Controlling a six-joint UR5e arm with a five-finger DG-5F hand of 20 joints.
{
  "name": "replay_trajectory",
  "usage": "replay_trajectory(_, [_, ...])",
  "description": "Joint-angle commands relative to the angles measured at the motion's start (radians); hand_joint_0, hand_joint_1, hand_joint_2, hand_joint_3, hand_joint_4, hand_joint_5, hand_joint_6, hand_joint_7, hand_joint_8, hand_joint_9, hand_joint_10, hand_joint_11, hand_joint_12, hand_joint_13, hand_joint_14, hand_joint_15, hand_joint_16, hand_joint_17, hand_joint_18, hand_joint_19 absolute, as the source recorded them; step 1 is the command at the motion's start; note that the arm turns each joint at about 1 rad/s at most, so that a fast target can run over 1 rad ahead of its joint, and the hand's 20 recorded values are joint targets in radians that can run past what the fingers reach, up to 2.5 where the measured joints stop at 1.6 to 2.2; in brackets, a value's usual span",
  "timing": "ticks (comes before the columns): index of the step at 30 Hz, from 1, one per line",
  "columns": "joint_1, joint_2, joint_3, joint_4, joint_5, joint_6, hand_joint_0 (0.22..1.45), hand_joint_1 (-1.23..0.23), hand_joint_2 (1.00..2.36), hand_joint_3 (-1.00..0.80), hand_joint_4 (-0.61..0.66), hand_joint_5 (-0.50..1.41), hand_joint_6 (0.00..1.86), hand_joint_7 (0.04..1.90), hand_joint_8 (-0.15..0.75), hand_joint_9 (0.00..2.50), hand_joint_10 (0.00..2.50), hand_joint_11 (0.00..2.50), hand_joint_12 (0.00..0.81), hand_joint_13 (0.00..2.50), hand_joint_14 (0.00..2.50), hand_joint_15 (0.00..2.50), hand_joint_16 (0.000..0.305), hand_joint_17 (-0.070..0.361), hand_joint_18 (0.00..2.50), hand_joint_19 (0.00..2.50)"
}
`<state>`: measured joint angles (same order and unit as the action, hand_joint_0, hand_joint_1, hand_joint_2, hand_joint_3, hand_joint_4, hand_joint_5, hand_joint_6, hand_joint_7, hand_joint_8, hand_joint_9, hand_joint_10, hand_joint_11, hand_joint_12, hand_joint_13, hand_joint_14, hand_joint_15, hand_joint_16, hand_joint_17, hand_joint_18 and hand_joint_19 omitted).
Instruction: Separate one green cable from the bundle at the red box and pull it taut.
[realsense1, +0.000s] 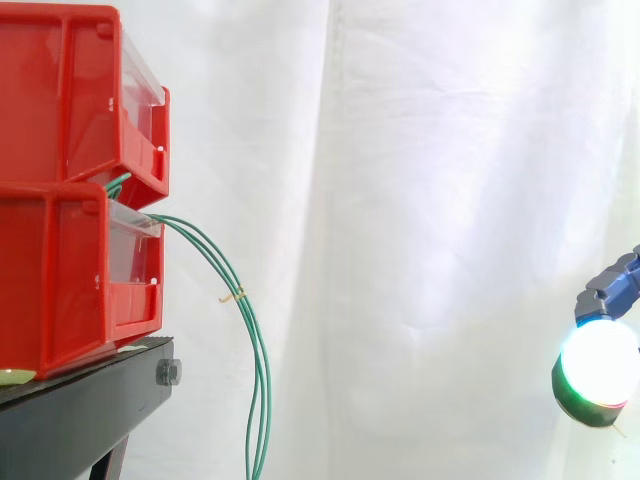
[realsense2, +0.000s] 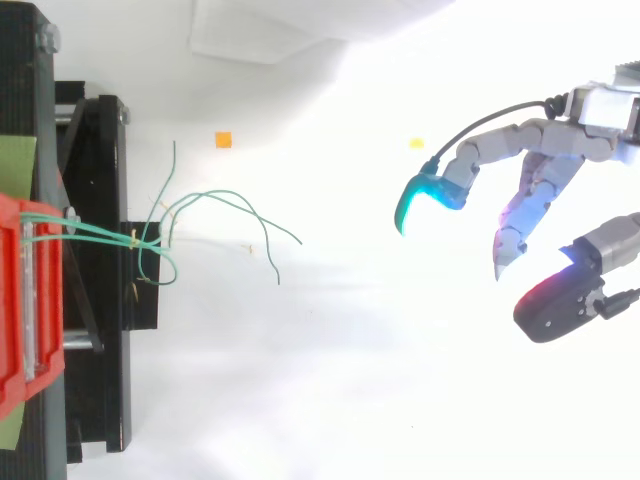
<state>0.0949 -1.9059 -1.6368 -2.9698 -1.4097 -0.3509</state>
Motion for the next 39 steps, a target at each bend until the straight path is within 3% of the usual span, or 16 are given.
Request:
replay_trajectory(1, [0.0, -0.001, 0.0, 0.0, 0.0, 0.001, 0.57, -0.56, 1.0, -0.5, 0.28, -0.14, 0.5, 0.77, 0.293, 1.13, 0.02, 0.54, 0.397, 1.0, 0.02, 0.51, 0.053, 0.119, 0.81, 0.8])
replay_trajectory(4, [0.0, 0.001, 0.0, 0.0, 0.0, 0.0, 0.57, -0.57, 1.0, -0.5, 0.29, -0.14, 0.5, 0.78, 0.3, 1.24, 0.02, 0.58, 0.401, 1.07, 0.02, 0.53, 0.053, 0.119, 0.85, 0.82])
replay_trajectory(11, [0.0, 0.001, 0.0, 0.0, 0.0, 0.0, 0.59, -0.57, 1.0, -0.5, 0.27, -0.15, 0.5, 0.76, 0.276, 1.14, 0.02, 0.54, 0.36, 0.99, 0.02, 0.49, 0.043, 0.096, 0.8, 0.8])
replay_trajectory(18, [0.0, 0.001, 0.0, 0.0, 0.0, 0.0, 0.6, -0.54, 1.0, -0.5, 0.27, -0.15, 0.5, 0.76, 0.272, 1.21, 0.02, 0.59, 0.362, 1.09, 0.02, 0.51, 0.046, 0.103, 1.0, 0.77])
replay_trajectory(25, [0.0, -0.001, 0.0, 0.0, 0.0, 0.0, 0.6, -0.55, 1.0, -0.5, 0.27, -0.15, 0.5, 0.76, 0.264, 1.21, 0.02, 0.59, 0.343, 1.08, 0.02, 0.52, 0.046, 0.104, 0.97, 0.75])
replay_trajectory(28, [0.0, 0.001, 0.0, 0.0, 0.0, 0.001, 0.52, -0.59, 1.0, -0.5, 0.24, -0.17, 0.5, 0.75, 0.272, 0.98, 0.01, 0.51, 0.351, 1.07, 0.02, 0.51, 0.05, 0.112, 0.98, 0.72])
replay_trajectory(30, [0.0, 0.001, 0.0, 0.0, 0.0, 0.0, 0.5, -0.69, 1.0, -0.5, 0.27, -0.13, 0.5, 0.84, 0.263, 1.21, 0.02, 0.74, 0.332, 1.08, 0.02, 0.61, 0.044, 0.098, 0.91, 0.72])
replay_trajectory(32, [0.0, -0.001, 0.0, 0.0, 0.0, 0.001, 0.56, -0.73, 1.0, -0.5, 0.25, -0.08, 0.5, 0.86, 0.226, 1.41, 0.02, 0.84, 0.308, 1.2, 0.02, 0.72, 0.034, 0.077, 0.99, 0.77])
replay_trajectory(34, [0.0, -0.001, 0.0, 0.0, 0.0, 0.0, 0.62, -0.77, 1.0, -0.5, 0.28, -0.02, 0.5, 0.89, 0.178, 1.78, 0.02, 1.2, 0.282, 1.44, 0.03, 1.11, 0.028, 0.063, 1.08, 0.84])
replay_trajectory(35, [0.0, -0.001, 0.0, 0.0, 0.0, 0.0, 0.63, -0.79, 1.0, -0.5, 0.27, -0.02, 0.5, 0.89, 0.176, 1.78, 0.03, 1.27, 0.277, 1.44, 0.03, 1.19, 0.029, 0.065, 1.08, 0.84])
replay_trajectory(37, [0.0, -0.001, 0.0, 0.0, 0.0, 0.001, 0.62, -0.81, 1.0, -0.5, 0.28, -0.06, 0.5, 0.82, 0.214, 1.52, 0.02, 1.35, 0.264, 1.16, 0.02, 1.21, 0.025, 0.056, 0.88, 0.84])
replay_trajectory(38, [0.0, 0.001, 0.0, 0.0, 0.0, 0.0, 0.58, -0.84, 1.0, -0.5, 0.32, -0.11, 0.5, 0.76, 0.269, 1.18, 0.0, 1.36, 0.273, 0.83, 0.01, 1.1, 0.023, 0.052, 0.66, 0.81])
replay_trajectory(39, [0.0, -0.001, 0.0, 0.0, 0.0, 0.0, 0.58, -0.89, 1.0, -0.5, 0.33, -0.12, 0.5, 0.74, 0.291, 1.03, 0.0, 1.29, 0.278, 0.66, 0.01, 1.02, 0.025, 0.055, 0.42, 0.8])
